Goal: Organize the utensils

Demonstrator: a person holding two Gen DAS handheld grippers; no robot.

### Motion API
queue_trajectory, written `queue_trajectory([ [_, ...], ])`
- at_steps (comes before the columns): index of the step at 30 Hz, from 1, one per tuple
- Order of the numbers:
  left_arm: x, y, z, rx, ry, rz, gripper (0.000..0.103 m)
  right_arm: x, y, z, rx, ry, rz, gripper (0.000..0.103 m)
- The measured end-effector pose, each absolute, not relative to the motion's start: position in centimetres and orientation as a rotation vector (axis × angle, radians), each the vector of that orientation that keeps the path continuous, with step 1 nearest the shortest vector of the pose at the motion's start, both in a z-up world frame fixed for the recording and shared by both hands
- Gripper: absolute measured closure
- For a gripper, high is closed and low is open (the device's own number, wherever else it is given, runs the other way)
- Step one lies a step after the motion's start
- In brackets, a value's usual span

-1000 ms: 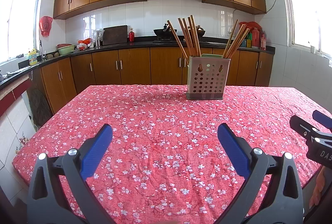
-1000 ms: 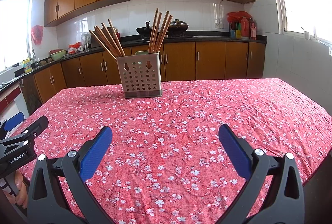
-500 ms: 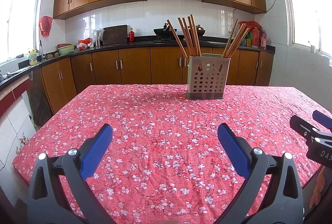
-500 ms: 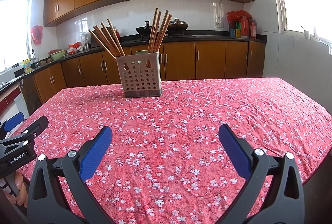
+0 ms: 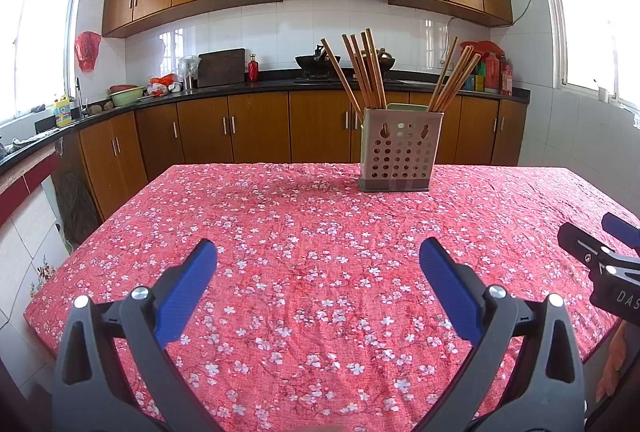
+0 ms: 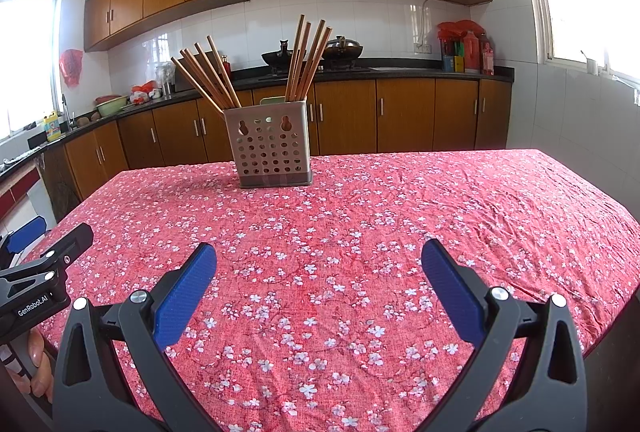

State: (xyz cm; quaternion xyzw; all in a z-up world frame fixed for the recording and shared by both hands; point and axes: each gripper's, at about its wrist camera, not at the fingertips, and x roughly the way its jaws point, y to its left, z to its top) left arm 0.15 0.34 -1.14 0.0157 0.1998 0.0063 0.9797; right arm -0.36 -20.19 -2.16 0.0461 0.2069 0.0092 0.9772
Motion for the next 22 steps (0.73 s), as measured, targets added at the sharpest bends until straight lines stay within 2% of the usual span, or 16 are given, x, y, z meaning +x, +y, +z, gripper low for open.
queue_trajectory([
  [22, 0.26, 0.37, -1.37, 0.024, 0.414, 0.012, 0.004, -0.37, -20.04, -2.19, 0.094, 0.418, 0.017, 0.002],
])
